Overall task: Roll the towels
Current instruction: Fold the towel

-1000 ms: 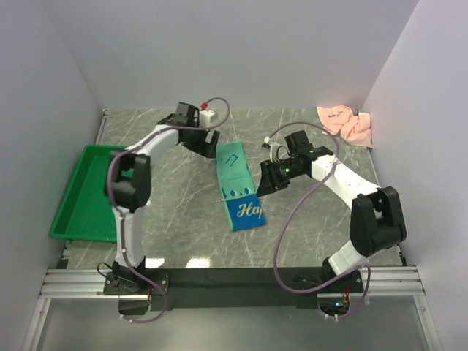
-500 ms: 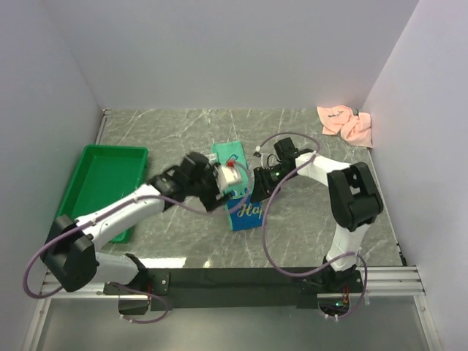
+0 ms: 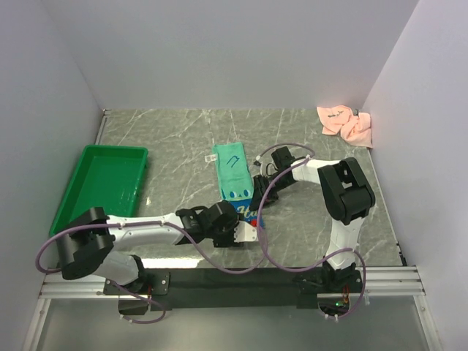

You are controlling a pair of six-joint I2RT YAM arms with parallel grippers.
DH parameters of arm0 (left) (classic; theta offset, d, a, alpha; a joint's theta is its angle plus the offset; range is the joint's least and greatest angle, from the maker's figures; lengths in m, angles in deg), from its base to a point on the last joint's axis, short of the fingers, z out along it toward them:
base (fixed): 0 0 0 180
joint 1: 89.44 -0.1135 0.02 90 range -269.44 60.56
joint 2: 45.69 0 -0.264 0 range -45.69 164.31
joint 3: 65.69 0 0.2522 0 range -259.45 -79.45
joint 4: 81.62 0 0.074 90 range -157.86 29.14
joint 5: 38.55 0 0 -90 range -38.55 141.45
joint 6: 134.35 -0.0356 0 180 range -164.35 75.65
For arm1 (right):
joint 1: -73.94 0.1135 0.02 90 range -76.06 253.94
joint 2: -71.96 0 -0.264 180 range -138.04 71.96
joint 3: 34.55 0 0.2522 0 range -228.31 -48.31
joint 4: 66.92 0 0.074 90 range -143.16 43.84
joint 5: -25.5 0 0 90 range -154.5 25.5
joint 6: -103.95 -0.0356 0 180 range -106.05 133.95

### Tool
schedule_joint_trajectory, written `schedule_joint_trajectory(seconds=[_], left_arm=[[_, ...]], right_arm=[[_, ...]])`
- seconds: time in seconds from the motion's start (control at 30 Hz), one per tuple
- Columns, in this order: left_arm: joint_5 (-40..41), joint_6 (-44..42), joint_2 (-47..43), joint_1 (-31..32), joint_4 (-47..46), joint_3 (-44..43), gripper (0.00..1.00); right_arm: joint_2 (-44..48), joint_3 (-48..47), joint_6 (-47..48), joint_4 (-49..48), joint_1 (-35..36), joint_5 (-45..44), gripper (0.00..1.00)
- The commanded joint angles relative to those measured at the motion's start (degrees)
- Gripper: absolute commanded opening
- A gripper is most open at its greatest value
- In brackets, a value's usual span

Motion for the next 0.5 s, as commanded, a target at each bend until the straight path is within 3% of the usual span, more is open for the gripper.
schedule_joint_trajectory(seconds=[0.0,0.23,0.47], left_arm=[[3.6,-3.0,1.4,1.9,-7.0,1.2,0.56],[3.8,-4.6,6.9,3.3,-10.1,0.1,0.51],[5.1,-2.0,10.8,3.1,-4.5,0.1,0.22]], right_arm=[[-1.2,0.3,-0.4,-0.6,0.7,-3.6,0.27],[-2.3,0.2,-0.6,-0.4,0.7,-3.5,0.26],[-2.6,0.7,-0.8,-1.1,1.3,-2.1,0.25]])
